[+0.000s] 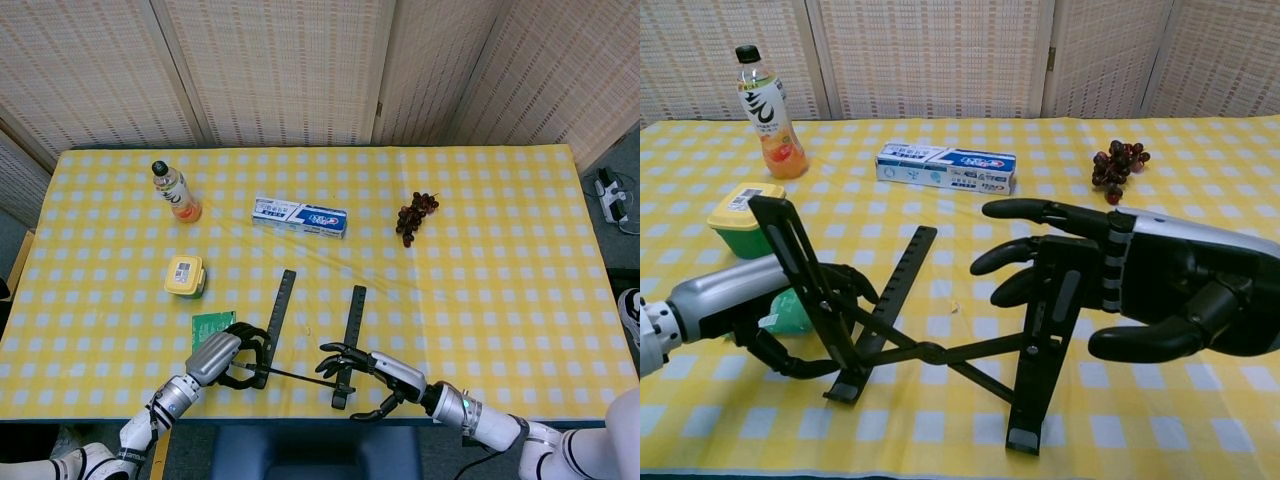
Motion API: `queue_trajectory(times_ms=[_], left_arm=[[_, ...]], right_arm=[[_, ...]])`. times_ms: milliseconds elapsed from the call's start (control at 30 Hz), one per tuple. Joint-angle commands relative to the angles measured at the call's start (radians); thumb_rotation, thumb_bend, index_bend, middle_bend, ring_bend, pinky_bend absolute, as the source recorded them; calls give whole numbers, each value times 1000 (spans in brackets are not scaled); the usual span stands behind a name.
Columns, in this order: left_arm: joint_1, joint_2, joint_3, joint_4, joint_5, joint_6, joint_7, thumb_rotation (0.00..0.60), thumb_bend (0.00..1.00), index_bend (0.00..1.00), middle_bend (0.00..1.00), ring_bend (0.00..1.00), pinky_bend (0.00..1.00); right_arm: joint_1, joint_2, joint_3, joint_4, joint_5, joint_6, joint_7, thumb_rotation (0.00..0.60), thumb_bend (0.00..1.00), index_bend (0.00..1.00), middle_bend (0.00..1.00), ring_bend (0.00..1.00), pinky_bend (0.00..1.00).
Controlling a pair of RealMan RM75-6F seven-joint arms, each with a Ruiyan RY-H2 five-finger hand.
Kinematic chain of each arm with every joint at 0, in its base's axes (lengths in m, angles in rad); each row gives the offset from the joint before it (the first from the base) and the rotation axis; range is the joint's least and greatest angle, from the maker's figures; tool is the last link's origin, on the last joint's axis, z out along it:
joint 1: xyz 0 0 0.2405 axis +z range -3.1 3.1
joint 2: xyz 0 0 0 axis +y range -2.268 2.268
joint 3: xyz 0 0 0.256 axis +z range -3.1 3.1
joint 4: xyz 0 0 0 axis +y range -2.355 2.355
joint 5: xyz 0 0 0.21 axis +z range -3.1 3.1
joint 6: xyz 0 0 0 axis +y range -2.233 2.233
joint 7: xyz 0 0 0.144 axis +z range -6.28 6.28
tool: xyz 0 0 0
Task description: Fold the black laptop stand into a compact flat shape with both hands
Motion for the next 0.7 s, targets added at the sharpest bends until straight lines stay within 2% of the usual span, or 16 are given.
queue_trajectory(times_ms=[33,700], left_arm=[[0,0,1,-1,0,0,0,600,321,584,289,224,175],[8,-8,6,-10,-4,2,27,600,325,627,309,238,167]], right_arm=[[0,-1,-1,1,0,-1,1,600,261,96,226,233,134],[-5,-4,-6,20,-1,-2,15,600,261,96,226,230,134]])
